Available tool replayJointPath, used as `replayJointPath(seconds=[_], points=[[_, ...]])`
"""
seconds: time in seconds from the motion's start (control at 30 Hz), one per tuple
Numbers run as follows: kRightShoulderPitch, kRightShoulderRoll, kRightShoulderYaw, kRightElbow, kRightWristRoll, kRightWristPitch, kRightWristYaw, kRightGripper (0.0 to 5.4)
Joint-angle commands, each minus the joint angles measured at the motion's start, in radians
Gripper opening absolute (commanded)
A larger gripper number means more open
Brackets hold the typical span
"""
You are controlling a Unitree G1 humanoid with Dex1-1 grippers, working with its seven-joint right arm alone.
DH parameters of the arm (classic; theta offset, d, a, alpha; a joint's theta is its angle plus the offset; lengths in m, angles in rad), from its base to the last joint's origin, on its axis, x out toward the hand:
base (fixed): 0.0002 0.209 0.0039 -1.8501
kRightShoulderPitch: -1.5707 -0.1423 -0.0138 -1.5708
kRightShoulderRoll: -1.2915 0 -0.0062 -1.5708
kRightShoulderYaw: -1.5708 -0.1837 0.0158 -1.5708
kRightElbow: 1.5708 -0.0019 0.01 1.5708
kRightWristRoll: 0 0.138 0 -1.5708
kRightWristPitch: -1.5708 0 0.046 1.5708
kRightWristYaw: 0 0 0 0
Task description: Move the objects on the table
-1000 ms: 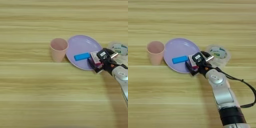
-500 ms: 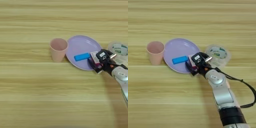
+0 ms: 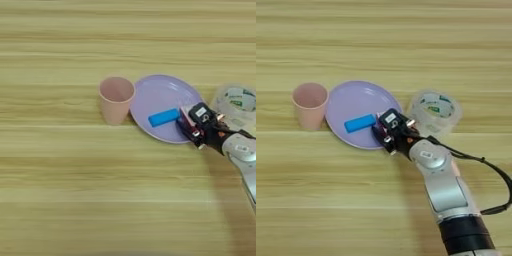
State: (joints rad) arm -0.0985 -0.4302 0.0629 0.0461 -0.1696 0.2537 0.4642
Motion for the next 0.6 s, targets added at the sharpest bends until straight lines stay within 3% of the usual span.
replayJointPath(seconds=[0.03, 0.27, 0.6], points=[[-0.003, -0.032, -0.003, -0.006, -0.007, 0.029, 0.000, 2.50], [-0.004, -0.035, -0.002, -0.003, -0.009, 0.030, 0.000, 1.75], [-0.006, -0.044, -0.024, -0.008, -0.003, 0.031, -0.005, 1.26]])
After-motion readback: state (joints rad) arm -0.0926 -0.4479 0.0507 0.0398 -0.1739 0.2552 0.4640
